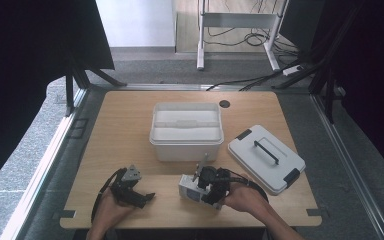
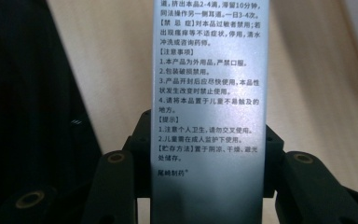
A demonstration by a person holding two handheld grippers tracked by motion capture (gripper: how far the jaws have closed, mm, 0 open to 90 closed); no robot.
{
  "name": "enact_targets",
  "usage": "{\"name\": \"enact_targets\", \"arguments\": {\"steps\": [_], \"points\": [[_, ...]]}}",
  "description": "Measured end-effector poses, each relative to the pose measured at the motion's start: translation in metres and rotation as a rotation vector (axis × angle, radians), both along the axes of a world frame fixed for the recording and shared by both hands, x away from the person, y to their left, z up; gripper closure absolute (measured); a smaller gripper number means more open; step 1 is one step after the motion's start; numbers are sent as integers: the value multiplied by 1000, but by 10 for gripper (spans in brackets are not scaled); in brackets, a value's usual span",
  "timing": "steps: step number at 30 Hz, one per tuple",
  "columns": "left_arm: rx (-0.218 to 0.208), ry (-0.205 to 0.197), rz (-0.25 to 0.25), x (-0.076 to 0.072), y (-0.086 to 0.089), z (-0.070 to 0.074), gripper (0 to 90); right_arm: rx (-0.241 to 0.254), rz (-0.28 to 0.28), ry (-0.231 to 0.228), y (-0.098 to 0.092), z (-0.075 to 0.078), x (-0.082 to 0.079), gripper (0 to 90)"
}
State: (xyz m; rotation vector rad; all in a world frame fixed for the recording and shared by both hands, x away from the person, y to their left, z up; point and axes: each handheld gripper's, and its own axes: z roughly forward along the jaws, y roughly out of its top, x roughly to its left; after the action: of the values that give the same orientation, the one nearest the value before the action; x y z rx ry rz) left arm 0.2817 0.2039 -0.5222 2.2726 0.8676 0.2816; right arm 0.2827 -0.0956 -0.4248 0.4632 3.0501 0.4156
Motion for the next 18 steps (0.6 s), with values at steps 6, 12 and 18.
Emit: {"name": "enact_targets", "arguments": {"steps": [6, 12, 18], "points": [[0, 0, 0, 0, 0, 0, 0, -13, 16, -2, -2, -13, -7, 545], [0, 0, 0, 0, 0, 0, 0, 4, 11, 21, -5, -9, -5, 480], [0, 0, 1, 0, 0, 0, 0, 28, 21, 31, -6, 7, -6, 454]]}}
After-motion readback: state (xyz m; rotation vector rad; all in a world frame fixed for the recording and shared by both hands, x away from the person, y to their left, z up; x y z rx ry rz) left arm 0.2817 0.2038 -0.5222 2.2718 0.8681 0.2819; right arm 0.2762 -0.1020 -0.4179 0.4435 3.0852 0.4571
